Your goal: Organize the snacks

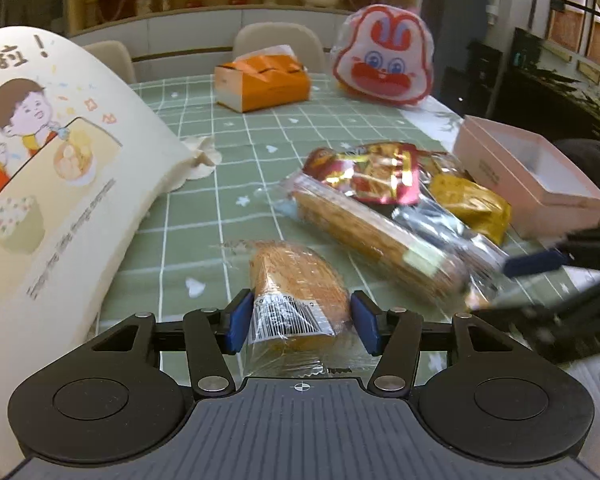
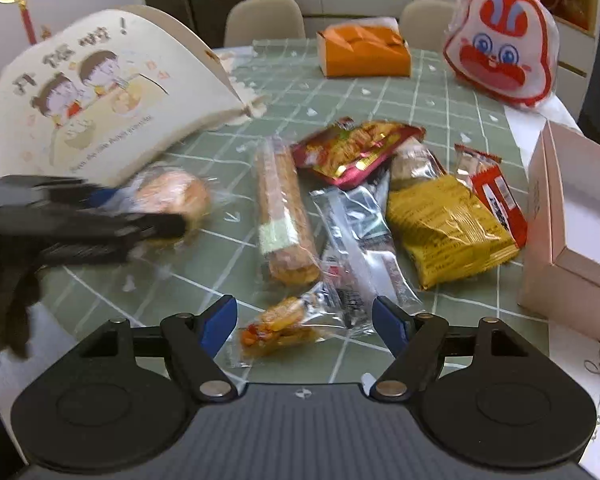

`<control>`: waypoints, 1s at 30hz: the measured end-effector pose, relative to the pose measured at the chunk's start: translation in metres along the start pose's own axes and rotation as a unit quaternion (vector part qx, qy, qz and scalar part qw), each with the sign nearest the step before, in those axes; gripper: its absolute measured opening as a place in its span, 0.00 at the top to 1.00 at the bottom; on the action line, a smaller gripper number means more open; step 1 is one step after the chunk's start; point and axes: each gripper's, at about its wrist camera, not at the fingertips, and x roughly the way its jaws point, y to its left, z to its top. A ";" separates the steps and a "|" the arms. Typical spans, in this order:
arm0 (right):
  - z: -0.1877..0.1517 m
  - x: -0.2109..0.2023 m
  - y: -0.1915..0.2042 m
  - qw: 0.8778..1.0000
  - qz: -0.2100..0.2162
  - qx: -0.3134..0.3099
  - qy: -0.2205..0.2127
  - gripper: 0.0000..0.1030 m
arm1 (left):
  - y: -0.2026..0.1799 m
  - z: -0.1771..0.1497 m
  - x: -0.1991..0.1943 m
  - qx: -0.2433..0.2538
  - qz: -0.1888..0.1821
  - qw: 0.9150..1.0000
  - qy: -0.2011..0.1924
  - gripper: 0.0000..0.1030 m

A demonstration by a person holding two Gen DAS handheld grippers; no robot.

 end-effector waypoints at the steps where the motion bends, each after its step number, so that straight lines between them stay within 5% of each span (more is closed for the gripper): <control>1: -0.001 0.001 -0.001 1.000 -0.006 -0.002 0.002 0.27 | 0.001 -0.003 -0.002 -0.005 0.000 1.000 -0.002 0.42; 8: -0.006 -0.014 -0.026 0.999 -0.015 0.032 -0.010 0.27 | 0.015 -0.004 0.004 -0.049 -0.008 0.999 0.013 0.43; 15: -0.012 -0.005 -0.027 0.999 -0.008 0.037 0.004 0.27 | 0.016 0.008 -0.017 -0.037 0.006 0.999 0.000 0.44; 23: -0.020 0.004 -0.023 0.999 0.007 0.053 0.004 0.22 | 0.000 0.010 0.022 -0.014 0.030 0.999 0.024 0.40; 30: -0.039 0.003 -0.012 0.999 -0.043 -0.015 -0.014 0.13 | -0.001 0.014 0.026 -0.011 0.036 0.999 0.013 0.42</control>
